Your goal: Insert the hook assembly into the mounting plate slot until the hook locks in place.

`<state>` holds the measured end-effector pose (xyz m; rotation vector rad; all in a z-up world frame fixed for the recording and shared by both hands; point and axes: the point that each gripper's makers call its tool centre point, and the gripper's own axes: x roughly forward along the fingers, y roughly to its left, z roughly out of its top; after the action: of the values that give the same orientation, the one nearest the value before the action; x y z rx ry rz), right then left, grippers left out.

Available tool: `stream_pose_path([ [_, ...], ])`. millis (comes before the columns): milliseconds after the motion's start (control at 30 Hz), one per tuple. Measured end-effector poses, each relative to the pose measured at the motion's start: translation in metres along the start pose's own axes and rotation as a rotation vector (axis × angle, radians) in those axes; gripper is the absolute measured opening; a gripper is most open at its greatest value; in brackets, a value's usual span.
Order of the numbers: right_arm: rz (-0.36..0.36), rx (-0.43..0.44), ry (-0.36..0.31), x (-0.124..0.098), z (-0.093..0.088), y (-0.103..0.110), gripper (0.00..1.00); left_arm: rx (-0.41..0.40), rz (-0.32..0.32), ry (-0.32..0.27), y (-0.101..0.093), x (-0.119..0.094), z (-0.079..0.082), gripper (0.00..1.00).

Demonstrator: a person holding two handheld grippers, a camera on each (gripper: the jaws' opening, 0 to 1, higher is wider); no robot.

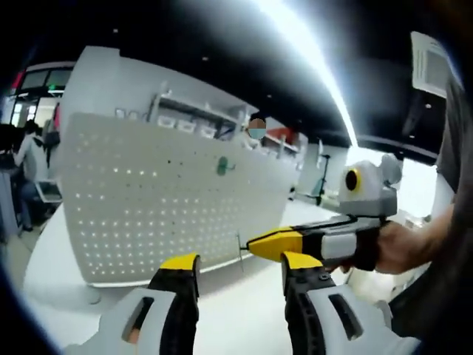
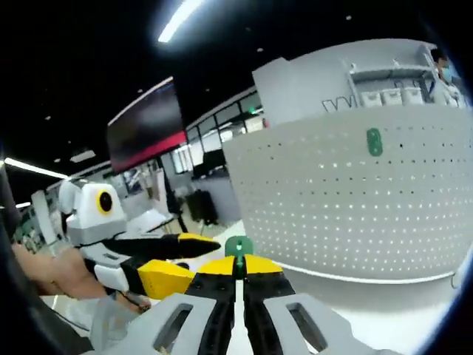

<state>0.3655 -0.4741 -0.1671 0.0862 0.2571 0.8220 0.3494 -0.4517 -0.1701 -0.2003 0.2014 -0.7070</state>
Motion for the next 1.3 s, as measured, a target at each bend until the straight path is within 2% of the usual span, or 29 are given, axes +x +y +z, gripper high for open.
stream_pose_path([
  [233, -0.027, -0.077, -0.006, 0.000, 0.005, -0.007, 0.00, -0.036, -0.026, 0.011, -0.008, 0.001, -0.001, 0.71],
  [400, -0.041, -0.119, -0.015, 0.001, 0.008, -0.011, 0.00, -0.021, -0.032, 0.015, -0.015, 0.002, -0.002, 0.83],
  [500, -0.053, -0.142, -0.021, 0.001, 0.010, -0.014, 0.00, -0.018, -0.038, 0.015, -0.019, 0.002, -0.003, 0.87],
  [667, -0.097, -0.180, -0.047, 0.002, 0.016, -0.024, 0.00, 0.011, -0.021, 0.026, -0.020, 0.002, -0.005, 0.99],
  [1167, -0.213, -0.248, -0.124, 0.008, 0.044, -0.057, 0.00, 0.050, 0.011, 0.032, -0.014, -0.001, -0.002, 1.00],
  [1300, -0.254, -0.245, -0.152, 0.010, 0.055, -0.074, 0.00, 0.061, 0.029, 0.061, -0.006, -0.001, -0.012, 1.00],
])
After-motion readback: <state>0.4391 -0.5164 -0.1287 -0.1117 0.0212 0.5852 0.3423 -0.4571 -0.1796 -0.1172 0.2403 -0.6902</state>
